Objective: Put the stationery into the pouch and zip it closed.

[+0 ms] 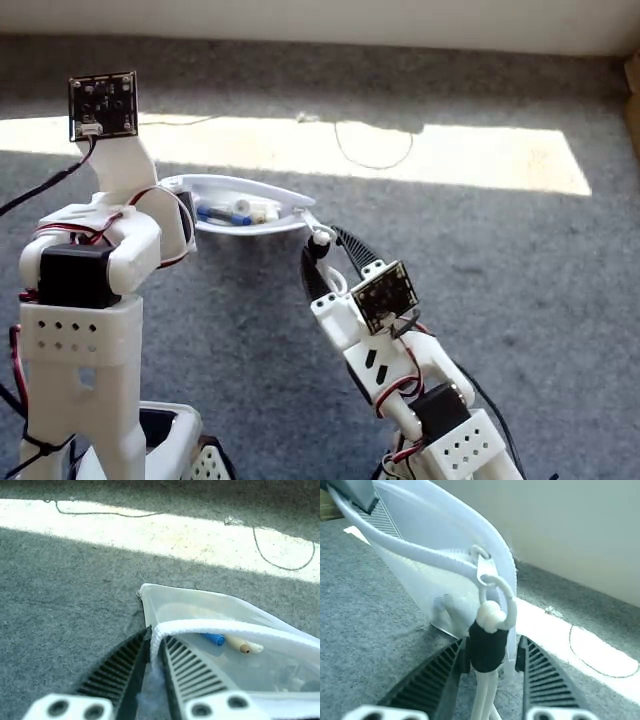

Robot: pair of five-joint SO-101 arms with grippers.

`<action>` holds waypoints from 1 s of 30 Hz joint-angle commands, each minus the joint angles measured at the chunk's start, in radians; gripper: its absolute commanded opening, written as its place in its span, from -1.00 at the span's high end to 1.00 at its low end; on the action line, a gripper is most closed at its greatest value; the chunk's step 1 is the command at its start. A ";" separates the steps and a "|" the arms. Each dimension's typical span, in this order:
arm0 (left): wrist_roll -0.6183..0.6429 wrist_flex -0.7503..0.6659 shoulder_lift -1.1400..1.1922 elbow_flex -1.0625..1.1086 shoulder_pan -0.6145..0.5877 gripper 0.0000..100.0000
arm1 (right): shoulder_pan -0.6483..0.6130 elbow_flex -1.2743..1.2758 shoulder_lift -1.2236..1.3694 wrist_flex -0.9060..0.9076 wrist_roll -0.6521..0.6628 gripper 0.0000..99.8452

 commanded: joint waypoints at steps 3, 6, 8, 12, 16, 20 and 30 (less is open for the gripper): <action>0.003 -0.021 -0.004 -0.005 -0.001 0.99 | -0.008 -0.099 -0.019 -0.025 -0.012 0.72; 0.003 -0.021 -0.004 -0.005 -0.001 0.99 | -0.010 -0.099 -0.019 -0.025 -0.012 0.73; 0.003 -0.021 -0.004 -0.005 -0.001 0.99 | -0.010 -0.102 -0.019 -0.025 -0.011 0.73; 0.003 -0.020 -0.004 -0.004 -0.001 0.99 | -0.010 -0.130 -0.019 -0.002 -0.006 0.81; 0.003 -0.020 -0.004 -0.004 -0.001 0.99 | -0.010 -0.163 -0.019 0.024 -0.006 0.82; 0.003 -0.018 -0.004 -0.004 -0.001 0.99 | -0.010 -0.160 -0.019 0.024 -0.006 0.82; -0.029 -0.021 -0.004 -0.005 -0.001 0.99 | -0.010 -0.170 -0.021 0.125 0.051 0.97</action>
